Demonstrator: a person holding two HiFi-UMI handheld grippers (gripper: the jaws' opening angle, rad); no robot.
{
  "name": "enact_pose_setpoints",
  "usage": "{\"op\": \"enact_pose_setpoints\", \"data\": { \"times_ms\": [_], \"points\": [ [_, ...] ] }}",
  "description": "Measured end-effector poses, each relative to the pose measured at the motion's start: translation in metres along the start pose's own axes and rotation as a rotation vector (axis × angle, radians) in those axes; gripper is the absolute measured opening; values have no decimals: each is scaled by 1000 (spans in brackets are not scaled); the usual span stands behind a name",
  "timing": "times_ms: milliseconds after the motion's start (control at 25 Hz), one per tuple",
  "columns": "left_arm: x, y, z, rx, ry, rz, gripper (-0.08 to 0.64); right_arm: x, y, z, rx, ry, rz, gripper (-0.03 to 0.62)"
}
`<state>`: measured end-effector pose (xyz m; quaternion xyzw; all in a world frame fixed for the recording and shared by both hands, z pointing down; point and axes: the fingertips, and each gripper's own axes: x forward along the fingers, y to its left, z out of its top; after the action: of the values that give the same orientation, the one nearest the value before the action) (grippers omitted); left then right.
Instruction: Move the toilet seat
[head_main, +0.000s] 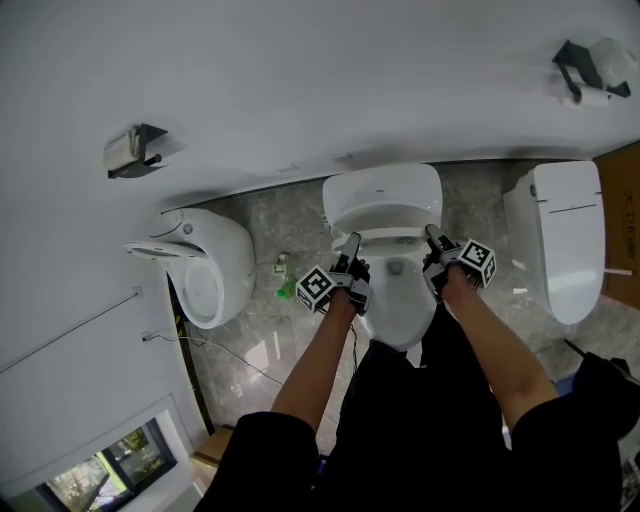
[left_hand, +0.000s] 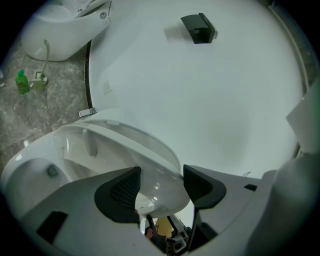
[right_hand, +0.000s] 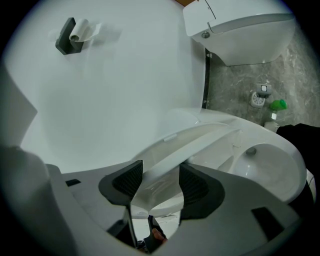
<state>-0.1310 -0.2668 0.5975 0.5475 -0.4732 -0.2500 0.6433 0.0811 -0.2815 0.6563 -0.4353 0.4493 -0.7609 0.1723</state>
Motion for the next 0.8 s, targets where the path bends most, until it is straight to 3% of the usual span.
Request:
{"op": "enact_pose_setpoints", "data": {
  "times_ms": [800],
  "points": [
    [22,-1,17,-15,-52,-5,278,18,10,11,-3,-6,8,244]
  ]
}}
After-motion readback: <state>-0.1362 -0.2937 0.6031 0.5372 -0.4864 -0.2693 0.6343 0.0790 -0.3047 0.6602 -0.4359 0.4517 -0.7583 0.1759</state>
